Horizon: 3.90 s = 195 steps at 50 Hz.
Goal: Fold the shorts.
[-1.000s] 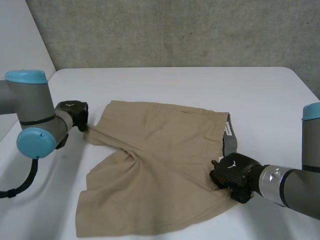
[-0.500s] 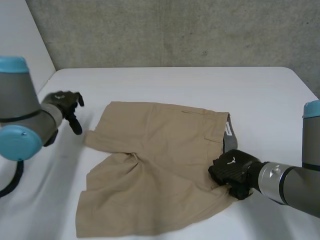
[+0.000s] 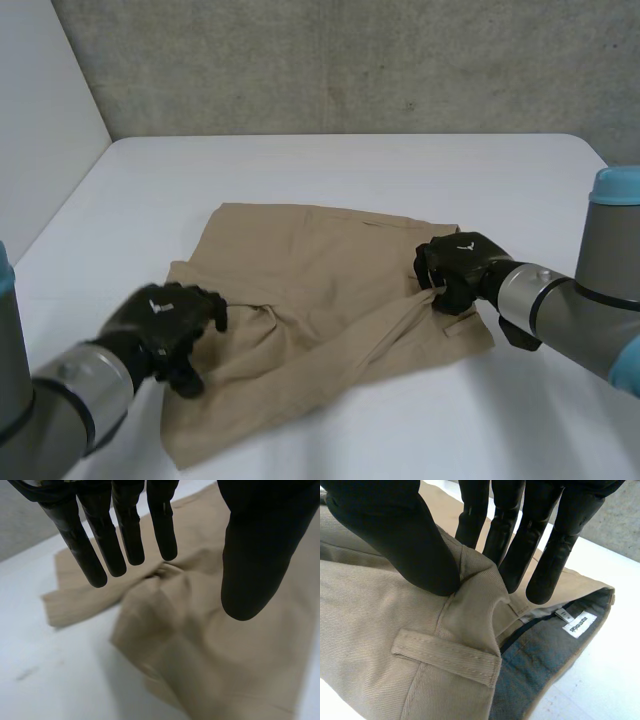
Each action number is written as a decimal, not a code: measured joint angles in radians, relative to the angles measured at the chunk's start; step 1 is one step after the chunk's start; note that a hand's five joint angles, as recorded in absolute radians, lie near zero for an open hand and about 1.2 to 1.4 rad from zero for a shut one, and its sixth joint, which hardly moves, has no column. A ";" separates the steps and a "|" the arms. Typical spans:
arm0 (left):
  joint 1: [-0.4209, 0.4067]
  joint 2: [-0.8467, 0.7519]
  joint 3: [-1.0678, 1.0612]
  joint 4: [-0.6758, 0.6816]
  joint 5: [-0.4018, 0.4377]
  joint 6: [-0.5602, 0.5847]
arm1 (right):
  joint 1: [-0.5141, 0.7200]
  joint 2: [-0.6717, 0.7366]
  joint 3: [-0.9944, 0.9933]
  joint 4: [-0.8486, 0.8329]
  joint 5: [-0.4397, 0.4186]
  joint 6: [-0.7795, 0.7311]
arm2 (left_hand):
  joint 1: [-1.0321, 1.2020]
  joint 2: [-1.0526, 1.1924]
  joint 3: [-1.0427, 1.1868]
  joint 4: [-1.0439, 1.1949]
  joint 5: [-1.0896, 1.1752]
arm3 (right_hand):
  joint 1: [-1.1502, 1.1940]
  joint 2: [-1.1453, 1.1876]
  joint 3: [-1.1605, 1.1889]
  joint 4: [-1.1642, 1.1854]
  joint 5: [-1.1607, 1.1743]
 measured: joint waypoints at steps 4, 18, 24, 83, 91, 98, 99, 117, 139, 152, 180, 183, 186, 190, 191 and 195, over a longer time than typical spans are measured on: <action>-0.060 0.004 -0.038 -0.006 -0.008 -0.043 | 0.015 0.018 -0.016 -0.001 0.012 0.006 | -0.003 0.000 0.000 -0.002 -0.001 | 0.000 0.000 0.000 0.000 0.000; -0.166 -0.094 -0.065 0.017 -0.141 -0.170 | 0.034 0.018 -0.019 -0.016 0.018 0.005 | -0.001 0.000 0.000 -0.002 0.000 | 0.000 0.000 0.000 0.000 0.000; -0.225 -0.159 -0.059 0.065 -0.247 -0.174 | 0.033 0.015 -0.018 -0.017 0.018 0.005 | 0.022 0.023 0.036 0.021 0.020 | 0.000 0.000 0.000 0.000 0.000; -0.004 -0.980 1.235 0.269 -0.155 0.323 | 0.050 0.324 -0.482 -0.239 0.364 -0.133 | 0.584 0.646 0.642 0.639 0.605 | 0.000 0.007 0.000 0.001 0.000; 0.008 -1.187 1.437 0.335 -0.116 0.359 | 0.070 0.490 -0.597 -0.330 0.353 -0.244 | 0.583 0.646 0.642 0.639 0.605 | 0.000 0.007 0.002 0.001 0.000; 0.008 -1.235 1.454 0.418 -0.078 0.394 | 0.080 0.577 -0.671 -0.378 0.337 -0.305 | -0.275 -0.197 -0.168 -0.194 -0.180 | -0.308 -0.329 -0.333 -0.339 -0.302; 0.007 -1.234 1.451 0.422 -0.077 0.395 | 0.080 0.579 -0.674 -0.379 0.338 -0.306 | -0.345 -0.270 -0.258 -0.282 -0.264 | -0.308 -0.329 -0.333 -0.339 -0.302; -0.005 -0.691 0.875 0.326 -0.070 0.294 | 0.073 0.092 -0.283 -0.254 0.264 -0.178 | -0.367 -0.347 -0.329 -0.350 -0.333 | -0.753 -0.949 -0.970 -0.952 -0.914; 0.084 -0.615 0.567 0.287 0.026 0.277 | -0.010 0.064 0.063 -0.274 0.123 -0.114 | -0.100 -0.101 -0.098 -0.110 -0.103 | -0.482 -0.610 -0.618 -0.630 -0.621; 0.139 -0.674 0.575 0.358 -0.020 0.412 | -0.015 0.133 0.045 -0.308 0.137 -0.125 | 0.356 0.362 0.360 0.355 0.340 | -0.405 -0.527 -0.539 -0.547 -0.543; 0.176 -0.561 0.465 0.423 -0.044 0.468 | -0.020 0.127 0.041 -0.345 0.191 -0.206 | -0.274 -0.275 -0.265 -0.280 -0.289 | -0.037 0.003 -0.028 -0.002 -0.035; 0.181 -0.511 0.451 0.422 -0.043 0.429 | -0.032 0.106 0.046 -0.339 0.210 -0.252 | -0.317 -0.317 -0.301 -0.321 -0.327 | -0.037 0.003 -0.028 -0.002 -0.035; 0.196 -0.456 0.437 0.419 -0.039 0.373 | -0.060 0.069 0.056 -0.328 0.219 -0.298 | -0.317 -0.331 -0.309 -0.331 -0.330 | -0.037 0.003 -0.028 -0.002 -0.035; 0.226 -0.393 0.416 0.410 -0.033 0.304 | -0.114 0.013 0.067 -0.302 0.220 -0.365 | -0.317 -0.333 -0.311 -0.334 -0.330 | -0.037 0.003 -0.028 -0.001 -0.035; 0.229 -0.388 0.414 0.409 -0.032 0.298 | -0.121 0.007 0.067 -0.298 0.219 -0.373 | -0.317 -0.333 -0.311 -0.334 -0.330 | -0.037 0.003 -0.028 -0.001 -0.035; 0.250 -0.347 0.394 0.387 -0.017 0.246 | -0.171 -0.028 0.038 -0.255 0.218 -0.481 | -0.317 -0.333 -0.311 -0.334 -0.330 | -0.037 0.003 -0.028 -0.001 -0.035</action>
